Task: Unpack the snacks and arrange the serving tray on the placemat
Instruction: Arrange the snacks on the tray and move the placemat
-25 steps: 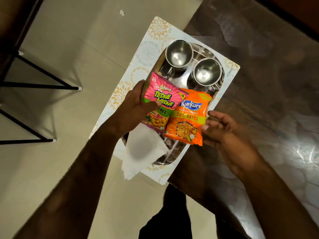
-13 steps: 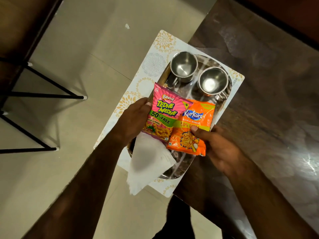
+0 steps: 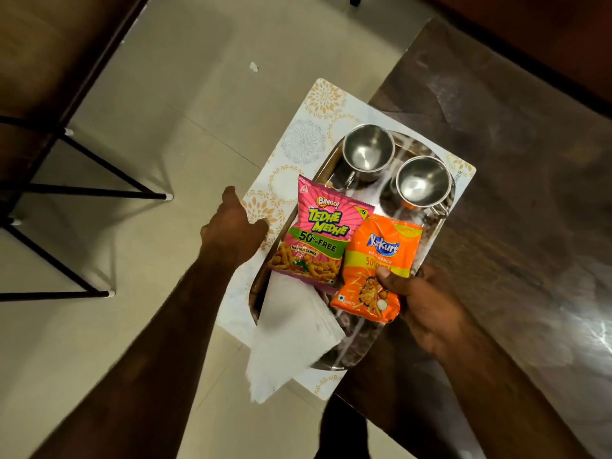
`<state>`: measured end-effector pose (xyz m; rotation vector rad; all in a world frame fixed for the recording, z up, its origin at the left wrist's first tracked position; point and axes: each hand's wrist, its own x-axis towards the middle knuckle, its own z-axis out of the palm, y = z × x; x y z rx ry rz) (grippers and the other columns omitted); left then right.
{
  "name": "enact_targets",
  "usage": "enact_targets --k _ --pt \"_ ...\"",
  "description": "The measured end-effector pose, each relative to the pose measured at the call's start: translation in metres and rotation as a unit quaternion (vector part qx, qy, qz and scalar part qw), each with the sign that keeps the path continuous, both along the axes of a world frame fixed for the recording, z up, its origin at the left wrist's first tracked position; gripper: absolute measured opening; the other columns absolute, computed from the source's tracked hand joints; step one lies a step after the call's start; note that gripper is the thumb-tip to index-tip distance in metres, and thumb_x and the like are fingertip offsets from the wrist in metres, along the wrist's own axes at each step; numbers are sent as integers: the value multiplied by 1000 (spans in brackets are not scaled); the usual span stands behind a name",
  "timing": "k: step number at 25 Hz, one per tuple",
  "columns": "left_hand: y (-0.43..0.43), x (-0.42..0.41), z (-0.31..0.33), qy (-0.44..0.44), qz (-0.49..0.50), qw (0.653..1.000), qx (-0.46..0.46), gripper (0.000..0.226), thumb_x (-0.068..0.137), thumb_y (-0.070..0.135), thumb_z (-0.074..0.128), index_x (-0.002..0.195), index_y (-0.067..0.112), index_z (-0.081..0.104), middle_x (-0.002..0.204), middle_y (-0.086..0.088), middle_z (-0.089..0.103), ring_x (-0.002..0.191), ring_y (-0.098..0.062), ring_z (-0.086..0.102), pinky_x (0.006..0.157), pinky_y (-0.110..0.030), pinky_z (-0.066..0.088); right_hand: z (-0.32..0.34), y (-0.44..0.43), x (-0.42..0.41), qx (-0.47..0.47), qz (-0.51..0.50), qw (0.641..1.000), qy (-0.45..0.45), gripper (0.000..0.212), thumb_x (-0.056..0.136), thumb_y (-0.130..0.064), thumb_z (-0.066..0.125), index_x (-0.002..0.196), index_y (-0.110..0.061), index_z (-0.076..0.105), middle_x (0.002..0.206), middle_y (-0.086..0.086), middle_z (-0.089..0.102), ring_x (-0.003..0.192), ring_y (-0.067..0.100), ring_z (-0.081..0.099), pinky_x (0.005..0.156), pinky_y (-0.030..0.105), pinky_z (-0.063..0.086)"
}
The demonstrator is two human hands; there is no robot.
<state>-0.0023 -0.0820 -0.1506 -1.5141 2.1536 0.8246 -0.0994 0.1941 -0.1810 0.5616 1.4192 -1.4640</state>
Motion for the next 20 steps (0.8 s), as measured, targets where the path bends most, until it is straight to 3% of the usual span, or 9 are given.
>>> enact_targets --k 2,5,8,10,13,16,20 --pt "4 0 6 28 -21 999 -15 59 86 29 72 137 14 47 132 -12 60 120 -35 58 101 -50 49 0 3 0 -6 -10 1000 -3 55 80 -9 76 134 -3 69 123 20 78 107 37 78 96 58 61" --pt "18 0 38 63 -113 985 -110 30 88 21 67 116 21 58 113 -5 63 99 -31 63 74 -39 51 0 7 -1 -6 -20 1000 2 43 91 -2 71 134 -4 69 120 18 80 100 34 81 90 55 65" --pt "29 1 90 60 -200 954 -213 37 84 12 66 115 28 53 105 -1 56 82 -32 61 59 -34 42 1 14 -6 1 -20 1000 4 32 98 5 63 127 -7 71 108 11 84 84 23 84 72 41 69" --pt "34 -1 126 60 -236 943 -229 42 83 10 67 115 32 51 105 2 55 76 -31 61 57 -36 51 4 18 -11 10 -13 1000 6 31 99 7 61 125 -9 72 113 13 83 82 21 84 68 38 69" --pt "39 -3 177 41 -262 936 -230 38 85 12 63 115 33 52 104 6 58 75 -31 64 59 -41 57 14 19 -14 32 -9 999 3 38 101 6 60 138 0 65 129 24 74 85 25 83 81 48 69" --pt "41 -4 222 39 -275 928 -250 33 86 15 60 112 34 51 97 8 62 70 -32 63 56 -41 56 19 19 -15 66 -9 998 7 42 101 6 61 143 6 60 136 31 68 116 46 71 105 67 53" --pt "45 -8 251 27 -300 918 -257 35 83 14 64 110 34 54 96 8 63 71 -32 64 55 -40 55 24 17 -12 116 6 993 34 40 101 4 64 141 8 61 135 33 67 124 52 66 109 67 50"
